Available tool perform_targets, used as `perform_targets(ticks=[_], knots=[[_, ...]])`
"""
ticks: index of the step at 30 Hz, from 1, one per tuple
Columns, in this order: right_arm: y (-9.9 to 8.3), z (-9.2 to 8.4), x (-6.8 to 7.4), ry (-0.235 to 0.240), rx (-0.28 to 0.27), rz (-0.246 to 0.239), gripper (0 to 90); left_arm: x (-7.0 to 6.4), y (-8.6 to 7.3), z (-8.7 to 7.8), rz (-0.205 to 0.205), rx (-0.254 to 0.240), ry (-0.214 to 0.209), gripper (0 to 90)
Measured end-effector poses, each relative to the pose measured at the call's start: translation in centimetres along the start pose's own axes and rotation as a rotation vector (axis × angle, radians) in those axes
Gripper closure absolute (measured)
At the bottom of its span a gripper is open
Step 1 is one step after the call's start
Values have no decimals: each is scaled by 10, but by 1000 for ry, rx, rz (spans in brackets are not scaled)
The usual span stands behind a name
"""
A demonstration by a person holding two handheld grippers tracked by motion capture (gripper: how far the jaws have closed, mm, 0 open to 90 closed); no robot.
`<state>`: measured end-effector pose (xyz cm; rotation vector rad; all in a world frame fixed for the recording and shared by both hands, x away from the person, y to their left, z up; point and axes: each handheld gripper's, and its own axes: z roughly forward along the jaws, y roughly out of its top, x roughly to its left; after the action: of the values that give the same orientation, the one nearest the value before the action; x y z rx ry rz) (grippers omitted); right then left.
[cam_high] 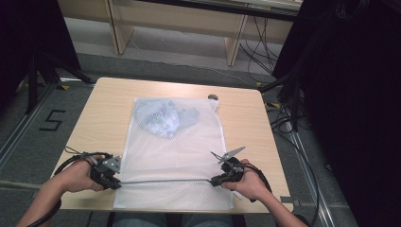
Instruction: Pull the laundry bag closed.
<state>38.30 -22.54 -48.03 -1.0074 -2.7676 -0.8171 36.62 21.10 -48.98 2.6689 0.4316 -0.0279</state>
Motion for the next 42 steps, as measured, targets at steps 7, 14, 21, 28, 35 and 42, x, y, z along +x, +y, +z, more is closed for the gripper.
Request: perform_targets(ticks=[7, 14, 21, 28, 35, 42], knots=[[-9, -10, -9, -15, 9, 16, 825, -1, 0, 0, -8, -1, -2, 825], [-18, -20, -18, -23, 4, 44, 825, -3, 1, 1, -39, -13, -13, 825], [-21, -21, -19, -11, 13, 35, 825, -2, 1, 2, -23, -14, -7, 826], [-26, -27, -24, -32, 17, 41, 825, -2, 2, 1, -11, -4, -7, 826], [-33, -28, -28, -32, 22, 58, 824, -2, 2, 2, -13, -10, -6, 826], [-37, -28, -27, -43, -2, 55, 823, -6, 2, 2, -32, -5, 0, 826]])
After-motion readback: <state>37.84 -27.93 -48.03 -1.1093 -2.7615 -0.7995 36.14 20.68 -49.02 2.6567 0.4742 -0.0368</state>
